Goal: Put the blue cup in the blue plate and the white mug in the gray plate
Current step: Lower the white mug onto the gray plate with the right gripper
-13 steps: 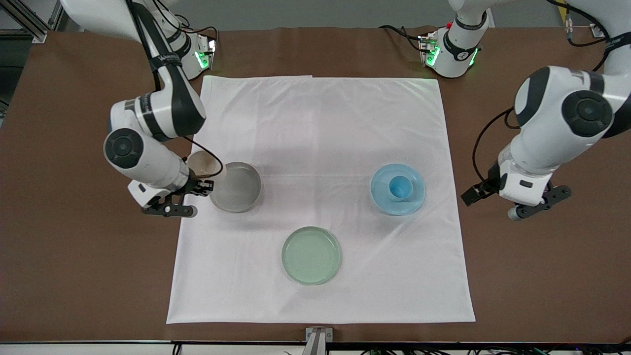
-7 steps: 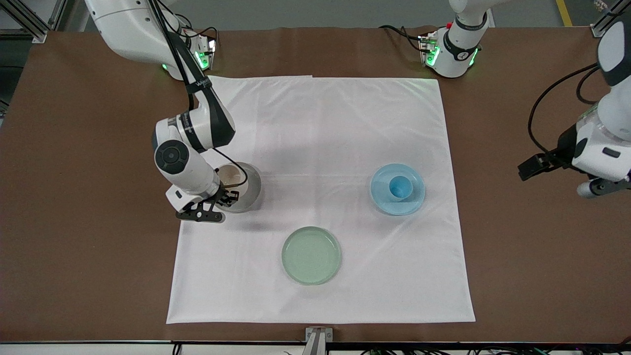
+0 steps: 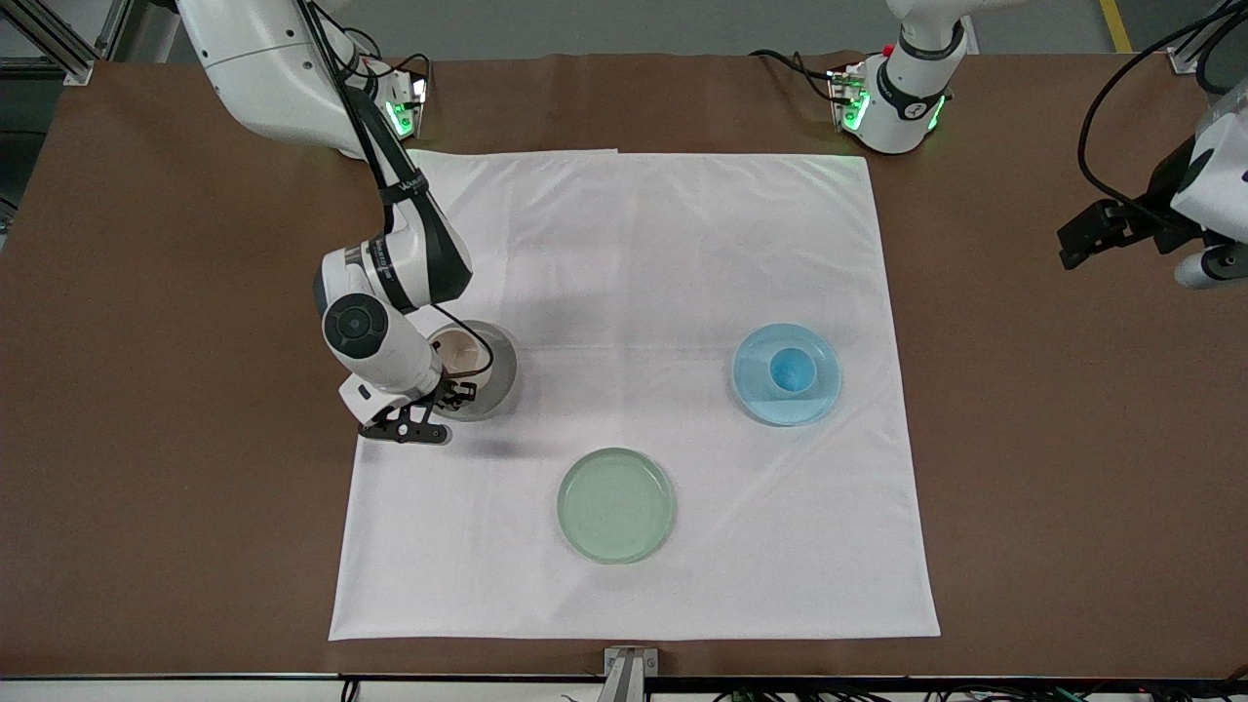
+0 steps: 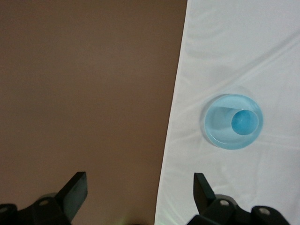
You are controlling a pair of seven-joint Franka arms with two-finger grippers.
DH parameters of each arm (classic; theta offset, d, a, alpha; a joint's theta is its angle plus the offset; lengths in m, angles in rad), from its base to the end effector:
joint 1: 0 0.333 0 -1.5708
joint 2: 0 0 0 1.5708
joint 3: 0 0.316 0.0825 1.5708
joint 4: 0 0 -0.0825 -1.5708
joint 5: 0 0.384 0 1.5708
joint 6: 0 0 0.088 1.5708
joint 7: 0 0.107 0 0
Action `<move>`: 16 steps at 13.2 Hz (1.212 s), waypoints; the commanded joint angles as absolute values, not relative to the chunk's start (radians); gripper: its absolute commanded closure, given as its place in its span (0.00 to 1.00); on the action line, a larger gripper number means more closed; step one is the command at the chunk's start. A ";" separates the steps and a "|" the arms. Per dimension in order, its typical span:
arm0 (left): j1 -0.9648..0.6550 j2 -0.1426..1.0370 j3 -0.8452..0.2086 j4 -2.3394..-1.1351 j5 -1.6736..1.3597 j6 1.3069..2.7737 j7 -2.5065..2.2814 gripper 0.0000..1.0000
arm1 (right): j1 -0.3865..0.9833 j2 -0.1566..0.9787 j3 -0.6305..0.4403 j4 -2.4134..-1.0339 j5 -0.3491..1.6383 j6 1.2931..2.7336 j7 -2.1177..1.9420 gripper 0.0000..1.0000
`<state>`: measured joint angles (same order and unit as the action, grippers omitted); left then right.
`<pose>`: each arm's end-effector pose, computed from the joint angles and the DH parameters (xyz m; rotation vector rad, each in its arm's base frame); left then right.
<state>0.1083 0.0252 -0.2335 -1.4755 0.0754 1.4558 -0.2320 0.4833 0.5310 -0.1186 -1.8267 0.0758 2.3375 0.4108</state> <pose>0.5476 -0.0582 0.6458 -3.0603 -0.1742 0.0479 0.6020 0.2366 0.2434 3.1275 -0.1305 -0.0189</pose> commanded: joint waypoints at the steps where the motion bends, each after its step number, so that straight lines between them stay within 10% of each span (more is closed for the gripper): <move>1: 0.052 -0.061 -0.180 -1.567 0.034 1.453 -0.209 0.00 | 0.495 0.535 -0.129 -1.838 0.064 2.355 0.425 0.93; 4: 0.012 -0.093 -0.135 -1.610 -0.012 1.462 -0.207 0.00 | 0.495 0.535 -0.130 -1.838 0.063 2.352 0.425 0.81; 6: 0.005 -0.115 -0.118 -1.644 -0.015 1.471 -0.198 0.00 | 0.494 0.529 -0.130 -1.838 0.064 2.336 0.442 0.00; 16: 0.012 -0.123 -0.124 -1.652 0.002 1.477 -0.152 0.00 | 0.433 0.050 -0.133 -1.835 0.031 1.734 0.474 0.00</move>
